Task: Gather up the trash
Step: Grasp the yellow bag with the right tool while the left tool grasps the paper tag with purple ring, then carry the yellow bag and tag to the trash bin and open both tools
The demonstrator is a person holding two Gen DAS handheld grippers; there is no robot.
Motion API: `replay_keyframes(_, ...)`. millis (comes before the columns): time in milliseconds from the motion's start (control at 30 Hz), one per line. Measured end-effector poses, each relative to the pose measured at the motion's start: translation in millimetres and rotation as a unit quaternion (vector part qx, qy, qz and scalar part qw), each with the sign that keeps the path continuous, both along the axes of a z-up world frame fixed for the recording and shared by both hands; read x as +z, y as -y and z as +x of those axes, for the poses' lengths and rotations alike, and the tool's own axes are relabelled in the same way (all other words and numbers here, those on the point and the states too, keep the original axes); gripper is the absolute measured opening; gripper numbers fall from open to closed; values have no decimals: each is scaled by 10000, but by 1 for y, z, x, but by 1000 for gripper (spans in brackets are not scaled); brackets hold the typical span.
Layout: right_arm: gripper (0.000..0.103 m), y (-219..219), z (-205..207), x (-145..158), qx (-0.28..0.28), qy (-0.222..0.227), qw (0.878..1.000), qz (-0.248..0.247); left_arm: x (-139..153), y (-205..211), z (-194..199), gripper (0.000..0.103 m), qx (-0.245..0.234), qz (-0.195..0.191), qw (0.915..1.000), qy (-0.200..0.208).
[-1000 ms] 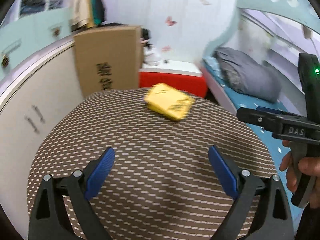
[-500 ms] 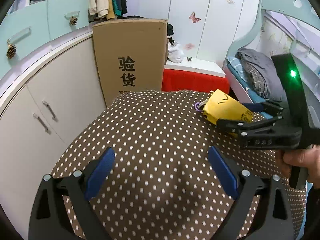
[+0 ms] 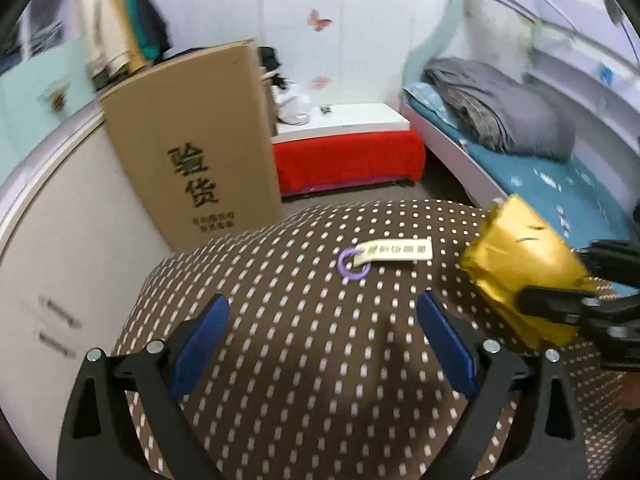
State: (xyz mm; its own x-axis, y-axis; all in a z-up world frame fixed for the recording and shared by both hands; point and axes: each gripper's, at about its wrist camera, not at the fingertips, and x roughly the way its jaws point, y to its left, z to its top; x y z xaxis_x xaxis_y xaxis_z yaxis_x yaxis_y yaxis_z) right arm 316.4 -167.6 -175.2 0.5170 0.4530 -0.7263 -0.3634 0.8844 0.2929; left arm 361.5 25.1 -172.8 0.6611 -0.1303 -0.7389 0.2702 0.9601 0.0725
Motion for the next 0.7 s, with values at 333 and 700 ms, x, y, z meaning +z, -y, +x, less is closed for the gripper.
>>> replay_keyframes(333, 43, 29, -6, 9, -372, 47, 9990, 245, -16, 23, 44, 72, -1301, 410, 9903, -254)
replay_keyframes(700, 43, 43, -19, 11, -619, 21, 9976, 306, -10, 17, 18, 19, -1355, -397, 9894, -348)
